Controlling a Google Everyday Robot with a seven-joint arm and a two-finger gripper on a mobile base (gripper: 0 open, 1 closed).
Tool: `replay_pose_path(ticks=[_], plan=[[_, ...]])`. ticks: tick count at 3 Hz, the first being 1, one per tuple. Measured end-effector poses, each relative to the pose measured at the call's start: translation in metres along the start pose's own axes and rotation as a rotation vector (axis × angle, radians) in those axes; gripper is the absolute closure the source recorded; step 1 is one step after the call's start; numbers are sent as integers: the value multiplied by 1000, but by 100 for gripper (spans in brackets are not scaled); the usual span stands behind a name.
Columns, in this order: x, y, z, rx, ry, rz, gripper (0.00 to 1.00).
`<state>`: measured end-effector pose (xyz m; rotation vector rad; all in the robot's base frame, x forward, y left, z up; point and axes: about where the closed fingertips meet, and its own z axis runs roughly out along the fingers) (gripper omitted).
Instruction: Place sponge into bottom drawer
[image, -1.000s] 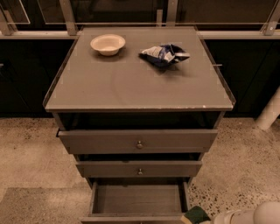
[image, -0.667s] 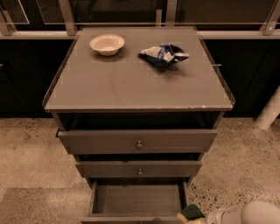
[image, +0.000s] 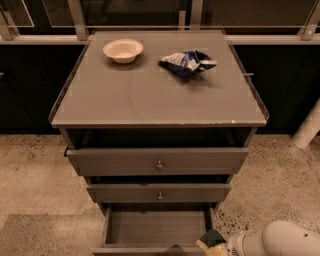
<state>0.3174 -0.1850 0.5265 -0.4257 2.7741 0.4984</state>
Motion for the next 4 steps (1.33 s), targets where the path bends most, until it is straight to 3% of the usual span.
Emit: replay_pose_path(ticks=[1,2,4], plan=[[3,-14,23,4,17,31,100],[12,-43,82,-3,36,111,100],[6,-49,186,-103,63,141,100]])
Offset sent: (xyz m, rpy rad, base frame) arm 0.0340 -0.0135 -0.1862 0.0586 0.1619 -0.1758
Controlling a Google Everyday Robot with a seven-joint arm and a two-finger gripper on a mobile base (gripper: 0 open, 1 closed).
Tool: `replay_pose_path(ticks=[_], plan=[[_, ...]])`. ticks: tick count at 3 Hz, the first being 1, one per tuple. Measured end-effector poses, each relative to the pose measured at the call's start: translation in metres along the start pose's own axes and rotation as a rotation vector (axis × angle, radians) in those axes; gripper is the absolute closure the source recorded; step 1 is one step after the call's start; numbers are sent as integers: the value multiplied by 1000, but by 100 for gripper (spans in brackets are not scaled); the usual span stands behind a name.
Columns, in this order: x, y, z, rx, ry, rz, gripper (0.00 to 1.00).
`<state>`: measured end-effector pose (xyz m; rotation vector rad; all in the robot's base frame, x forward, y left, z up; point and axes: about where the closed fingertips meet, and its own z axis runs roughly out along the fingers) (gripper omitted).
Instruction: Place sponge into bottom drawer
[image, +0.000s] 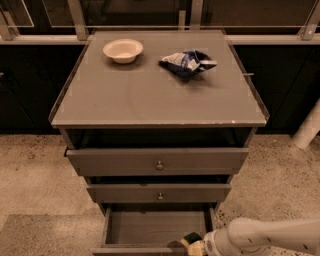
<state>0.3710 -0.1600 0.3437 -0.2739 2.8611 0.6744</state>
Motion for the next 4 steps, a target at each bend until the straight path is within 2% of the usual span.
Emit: replay_pose_path(ticks=[1,2,3,4], plan=[[2,0,6,-6,5,9,100],[4,0,6,-38,1,21,100],[1,-8,17,-135,-36,78,100],[-31,-21,34,-230,-125,116,100]])
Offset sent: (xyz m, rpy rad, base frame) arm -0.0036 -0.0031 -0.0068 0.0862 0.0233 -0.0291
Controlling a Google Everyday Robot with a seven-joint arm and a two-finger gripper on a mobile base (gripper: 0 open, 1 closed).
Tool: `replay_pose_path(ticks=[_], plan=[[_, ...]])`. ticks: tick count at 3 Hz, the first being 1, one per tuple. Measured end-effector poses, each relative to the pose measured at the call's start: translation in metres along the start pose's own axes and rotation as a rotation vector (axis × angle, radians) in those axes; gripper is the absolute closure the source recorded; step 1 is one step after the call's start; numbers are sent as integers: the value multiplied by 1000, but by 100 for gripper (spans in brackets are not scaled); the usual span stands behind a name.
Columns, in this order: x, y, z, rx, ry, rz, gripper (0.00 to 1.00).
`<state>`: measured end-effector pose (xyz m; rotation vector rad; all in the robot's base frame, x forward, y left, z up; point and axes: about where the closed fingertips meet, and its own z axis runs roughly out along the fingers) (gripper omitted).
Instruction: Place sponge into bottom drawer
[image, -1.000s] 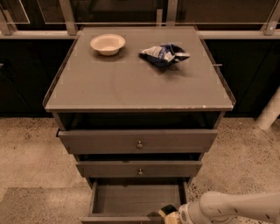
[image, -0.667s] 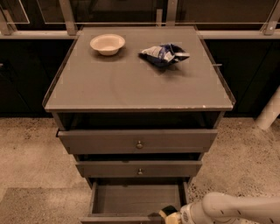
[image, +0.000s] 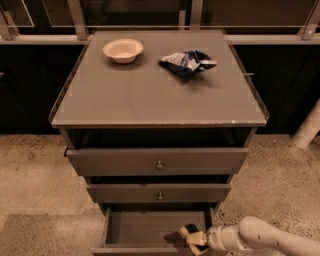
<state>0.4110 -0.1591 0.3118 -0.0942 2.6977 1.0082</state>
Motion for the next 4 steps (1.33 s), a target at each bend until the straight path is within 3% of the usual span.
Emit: replay_pose_path(ticks=[1,2,3,4], plan=[[-36,-9,25,-60,-63,8,100],[-54,-17,47,-79,-94,29,100],[-59,-29,67,-79,-113,87,100],[-59,-30,68,-80,-114,91,100]])
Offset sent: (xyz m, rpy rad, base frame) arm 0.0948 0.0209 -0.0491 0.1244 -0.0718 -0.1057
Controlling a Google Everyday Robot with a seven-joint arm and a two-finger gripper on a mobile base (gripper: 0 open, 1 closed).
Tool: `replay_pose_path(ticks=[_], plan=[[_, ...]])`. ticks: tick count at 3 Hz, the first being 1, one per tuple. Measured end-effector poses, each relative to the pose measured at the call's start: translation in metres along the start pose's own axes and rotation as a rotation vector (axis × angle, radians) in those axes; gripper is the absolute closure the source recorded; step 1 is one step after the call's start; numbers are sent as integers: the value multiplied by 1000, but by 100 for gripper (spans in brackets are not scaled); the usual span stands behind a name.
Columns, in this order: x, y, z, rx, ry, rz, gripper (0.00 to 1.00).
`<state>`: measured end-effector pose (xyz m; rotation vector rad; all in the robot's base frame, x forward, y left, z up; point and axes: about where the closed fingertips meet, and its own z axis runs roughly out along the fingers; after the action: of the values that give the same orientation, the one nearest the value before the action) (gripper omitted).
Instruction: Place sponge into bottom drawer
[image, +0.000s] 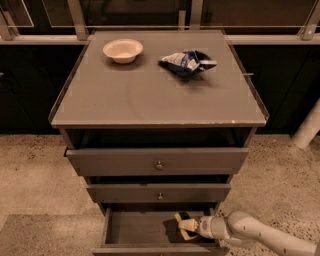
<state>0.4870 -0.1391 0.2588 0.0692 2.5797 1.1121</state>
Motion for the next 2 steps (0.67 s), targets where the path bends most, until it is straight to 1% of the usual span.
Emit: replay_pose_path(ticks=[1,2], plan=[[3,-13,13,26,8,17,100],[12,-33,41,49,46,33,100]])
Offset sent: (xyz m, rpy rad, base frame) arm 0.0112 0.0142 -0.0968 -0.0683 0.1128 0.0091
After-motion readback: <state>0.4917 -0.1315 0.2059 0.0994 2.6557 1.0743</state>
